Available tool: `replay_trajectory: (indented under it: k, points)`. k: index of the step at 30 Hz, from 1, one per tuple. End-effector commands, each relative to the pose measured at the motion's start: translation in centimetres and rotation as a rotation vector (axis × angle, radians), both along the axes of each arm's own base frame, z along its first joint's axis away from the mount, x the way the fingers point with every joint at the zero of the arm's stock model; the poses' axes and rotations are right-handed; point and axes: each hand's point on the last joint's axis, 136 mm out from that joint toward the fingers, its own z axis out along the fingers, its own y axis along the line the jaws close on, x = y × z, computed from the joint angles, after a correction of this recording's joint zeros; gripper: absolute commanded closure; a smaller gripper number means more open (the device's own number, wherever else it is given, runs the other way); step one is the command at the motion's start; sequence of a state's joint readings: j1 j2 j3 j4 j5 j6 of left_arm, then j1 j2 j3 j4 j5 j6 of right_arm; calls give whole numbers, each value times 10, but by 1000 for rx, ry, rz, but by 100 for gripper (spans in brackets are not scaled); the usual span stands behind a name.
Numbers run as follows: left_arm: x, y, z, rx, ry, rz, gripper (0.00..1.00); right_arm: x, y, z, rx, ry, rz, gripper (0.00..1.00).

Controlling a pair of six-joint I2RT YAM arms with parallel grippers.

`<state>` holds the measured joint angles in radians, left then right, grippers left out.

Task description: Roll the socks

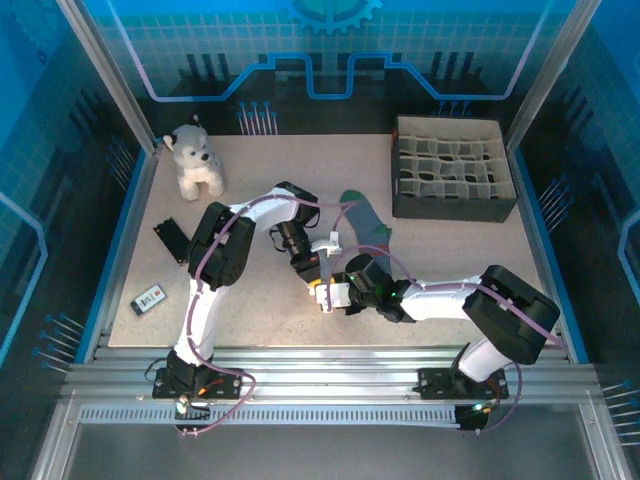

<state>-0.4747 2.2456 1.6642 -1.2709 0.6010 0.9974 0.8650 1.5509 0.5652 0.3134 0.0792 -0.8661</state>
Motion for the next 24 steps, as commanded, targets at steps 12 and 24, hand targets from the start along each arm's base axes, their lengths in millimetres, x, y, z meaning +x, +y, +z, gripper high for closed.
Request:
replay_trajectory:
  k: [12,24]
  points:
    - [1,-1,10,-50,21,40,100,-8,9,-1,-45,41,65,100]
    - [24,3,36,-103,-130,276,83,-43,-10,2,-164,382,6,100]
